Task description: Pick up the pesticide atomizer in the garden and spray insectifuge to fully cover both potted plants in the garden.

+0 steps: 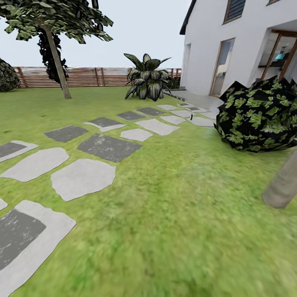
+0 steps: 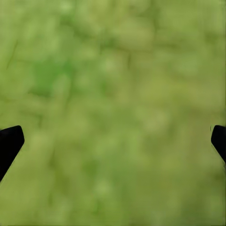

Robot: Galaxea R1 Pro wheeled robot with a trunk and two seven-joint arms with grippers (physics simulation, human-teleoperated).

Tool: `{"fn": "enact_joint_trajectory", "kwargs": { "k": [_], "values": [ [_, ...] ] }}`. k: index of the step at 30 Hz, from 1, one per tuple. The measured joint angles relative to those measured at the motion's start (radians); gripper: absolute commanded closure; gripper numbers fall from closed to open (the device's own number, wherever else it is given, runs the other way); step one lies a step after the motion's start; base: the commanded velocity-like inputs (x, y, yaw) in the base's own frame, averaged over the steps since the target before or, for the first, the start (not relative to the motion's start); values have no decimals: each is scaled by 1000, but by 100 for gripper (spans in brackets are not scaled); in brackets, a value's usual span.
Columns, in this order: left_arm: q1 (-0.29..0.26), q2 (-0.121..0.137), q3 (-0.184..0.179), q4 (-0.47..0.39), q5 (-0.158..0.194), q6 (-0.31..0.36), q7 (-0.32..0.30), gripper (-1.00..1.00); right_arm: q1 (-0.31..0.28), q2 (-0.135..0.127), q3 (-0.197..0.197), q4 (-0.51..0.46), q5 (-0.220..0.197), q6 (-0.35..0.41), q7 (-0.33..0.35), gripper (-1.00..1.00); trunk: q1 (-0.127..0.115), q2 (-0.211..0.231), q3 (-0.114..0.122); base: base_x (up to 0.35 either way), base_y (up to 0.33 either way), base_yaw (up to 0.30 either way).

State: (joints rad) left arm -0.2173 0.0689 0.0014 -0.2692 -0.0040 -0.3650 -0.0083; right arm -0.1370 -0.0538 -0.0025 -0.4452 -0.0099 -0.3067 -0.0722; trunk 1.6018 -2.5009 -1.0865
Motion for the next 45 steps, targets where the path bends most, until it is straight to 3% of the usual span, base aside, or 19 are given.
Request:
{"fn": "enact_joint_trajectory", "kwargs": {
  "k": [45],
  "values": [
    [0,0,0,2,0,0,0,-100,0,0,0,13,0,0,0,-100,0,0,2,338,0,0]
  ]
}}
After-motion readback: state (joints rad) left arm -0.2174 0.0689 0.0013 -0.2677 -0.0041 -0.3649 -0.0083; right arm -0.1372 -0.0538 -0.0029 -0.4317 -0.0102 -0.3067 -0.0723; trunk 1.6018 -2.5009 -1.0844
